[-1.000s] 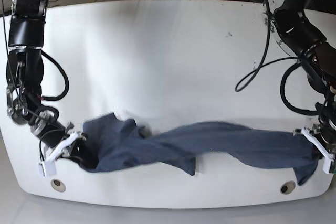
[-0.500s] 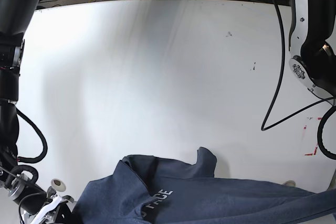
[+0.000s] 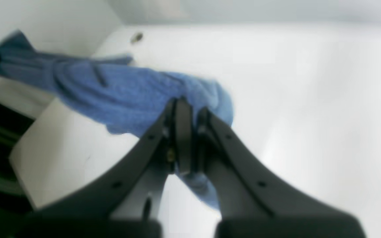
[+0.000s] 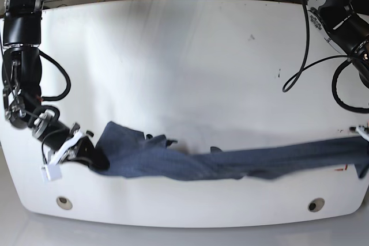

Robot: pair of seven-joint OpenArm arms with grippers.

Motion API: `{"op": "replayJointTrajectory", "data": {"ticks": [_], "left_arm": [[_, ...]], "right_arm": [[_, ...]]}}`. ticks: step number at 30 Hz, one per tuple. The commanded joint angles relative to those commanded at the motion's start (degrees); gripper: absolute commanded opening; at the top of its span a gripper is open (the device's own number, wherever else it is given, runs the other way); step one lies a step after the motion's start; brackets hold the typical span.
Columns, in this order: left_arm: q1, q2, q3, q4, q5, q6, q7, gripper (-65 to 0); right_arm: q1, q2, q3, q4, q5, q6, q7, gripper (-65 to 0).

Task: Fold the T-shirt properly
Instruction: 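Hold the shirt with the right gripper and regrasp with the left gripper, then move the left gripper to grasp another edge of the shirt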

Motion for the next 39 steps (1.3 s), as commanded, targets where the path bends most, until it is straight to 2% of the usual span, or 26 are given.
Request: {"op": "replayJointTrajectory", "data": {"ticks": [3, 5, 8, 10, 14, 19, 23, 25, 28, 31, 34, 37, 39], "left_arm": [[4.92, 1.67, -2.20, -0.26, 0.18, -2.81, -1.14, -65.0], [10.02, 2.55, -3.25, -0.53, 0.44, -3.96, -4.48, -65.0], [16.35, 2.90, -3.08, -0.70, 0.44, -4.04, -9.32, -64.4], [19.87, 2.90, -2.20, -2.02, 0.18, -4.22, -11.69, -60.3], [23.56, 2.90, -2.02, -5.71, 0.09, -4.31, -13.45, -47.5], [26.73, 2.55, -1.76, -9.76, 0.09, -4.40, -13.45, -23.6], [28.92, 2.55, -1.49, -9.67, -0.09, -4.44, -13.36, -11.5], [29.89, 2.55, -1.41, -7.47, -0.97, -4.44, -12.84, -9.9], [30.07, 2.29, -0.26, -1.41, -4.84, -4.44, -8.62, -11.5], [29.71, 0.00, 2.99, 4.13, -8.70, -4.44, -4.92, -11.9], [26.90, -1.32, 6.77, 5.27, -11.34, -4.44, -4.48, -11.9], [22.95, -1.05, 7.65, 5.10, -10.20, -4.44, -4.57, -11.8], [18.81, 0.53, 10.90, 3.96, -8.79, -4.44, -4.84, -11.7]], "right_arm": [[-6.68, -1.58, 1.67, 0.53, 0.00, 0.18, 0.09, -65.0], [-11.34, -2.55, 2.55, 0.53, 0.00, 0.26, 0.18, -65.0], [-16.09, -4.04, 3.52, 0.53, 0.00, 0.26, 0.18, -65.0], [-18.81, -4.66, 4.04, 0.53, 0.00, 0.26, 0.18, -65.0], [-22.15, -4.66, 3.96, 0.53, 0.00, 0.26, 0.18, -65.0], [-23.91, -4.75, 3.69, 0.53, 0.00, 0.26, 0.18, -65.0], [-23.91, -4.75, 3.60, 0.53, 0.00, 0.26, 0.18, -65.0], [-23.56, -4.75, 3.60, 0.53, 0.00, 0.26, 0.26, -65.0], [-23.21, -5.45, 3.78, 0.53, 0.00, 0.26, 0.26, -65.0], [-22.24, -5.98, 3.96, 0.53, 0.00, 0.26, 0.26, -65.0], [-21.80, -6.33, 3.96, 0.62, 0.00, 0.26, 0.26, -65.0], [-21.80, -6.42, 3.96, 0.62, 0.00, 0.26, 0.35, -65.0], [-21.80, -7.12, 4.04, 0.62, -0.09, 0.26, 0.35, -65.0]]}}
